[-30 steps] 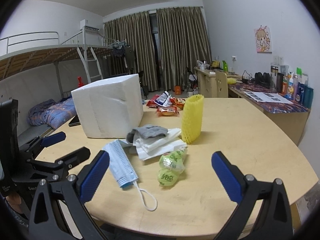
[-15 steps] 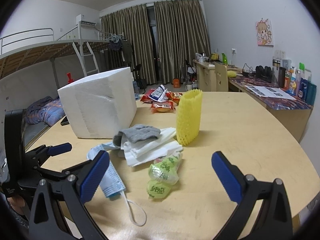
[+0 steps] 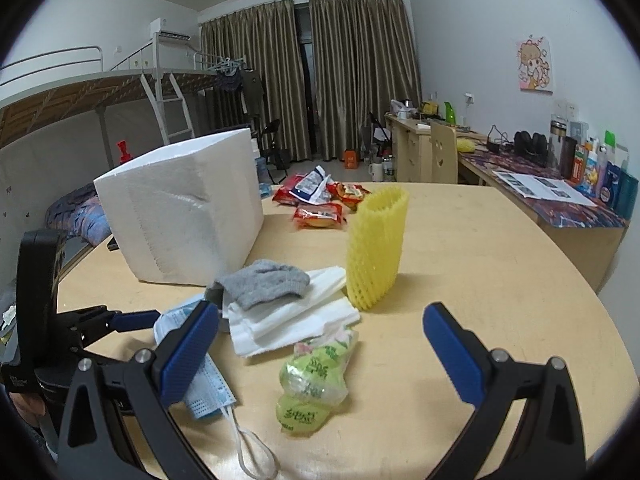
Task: Organize soft objects
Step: 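Reach the left tool to the blue face mask and grasp it, then grasp the yellow foam net with the right tool while the left tool lifts the mask, then carry the mask with the left tool and the net with the right tool over the foam box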
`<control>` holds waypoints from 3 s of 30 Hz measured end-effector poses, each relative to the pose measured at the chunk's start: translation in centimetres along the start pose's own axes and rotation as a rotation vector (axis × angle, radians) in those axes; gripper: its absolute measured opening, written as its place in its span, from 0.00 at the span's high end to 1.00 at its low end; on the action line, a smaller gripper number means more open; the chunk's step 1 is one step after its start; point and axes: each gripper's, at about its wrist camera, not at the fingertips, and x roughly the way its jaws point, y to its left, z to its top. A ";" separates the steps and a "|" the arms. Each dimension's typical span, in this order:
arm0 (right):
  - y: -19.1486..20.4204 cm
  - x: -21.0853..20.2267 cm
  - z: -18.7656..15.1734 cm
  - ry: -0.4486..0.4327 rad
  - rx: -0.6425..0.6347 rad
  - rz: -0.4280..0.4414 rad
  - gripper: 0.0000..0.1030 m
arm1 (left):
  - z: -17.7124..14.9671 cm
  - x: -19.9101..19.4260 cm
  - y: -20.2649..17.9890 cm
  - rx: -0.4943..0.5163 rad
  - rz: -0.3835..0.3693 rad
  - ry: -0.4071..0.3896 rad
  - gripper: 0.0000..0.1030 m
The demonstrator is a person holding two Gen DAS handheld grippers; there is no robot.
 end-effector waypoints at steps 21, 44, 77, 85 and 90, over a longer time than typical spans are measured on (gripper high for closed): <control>-1.5 4.3 2.3 0.054 0.036 -0.037 0.00 | 0.1 0.1 0.4 -0.008 -0.188 0.005 0.79; -3.9 8.3 3.1 0.176 0.119 -0.100 0.73 | -0.6 -1.1 0.2 0.030 -0.197 -0.030 0.85; -2.6 -2.3 4.7 -0.075 0.111 0.004 0.84 | 0.4 -9.6 -0.3 0.065 -0.088 -0.285 0.89; -1.6 -5.0 4.4 -0.132 0.091 0.044 0.84 | 0.3 -13.0 -1.5 0.089 -0.031 -0.365 0.89; -0.3 -6.4 4.2 -0.157 0.068 0.076 0.84 | 0.3 -15.3 -1.8 0.092 0.021 -0.417 0.89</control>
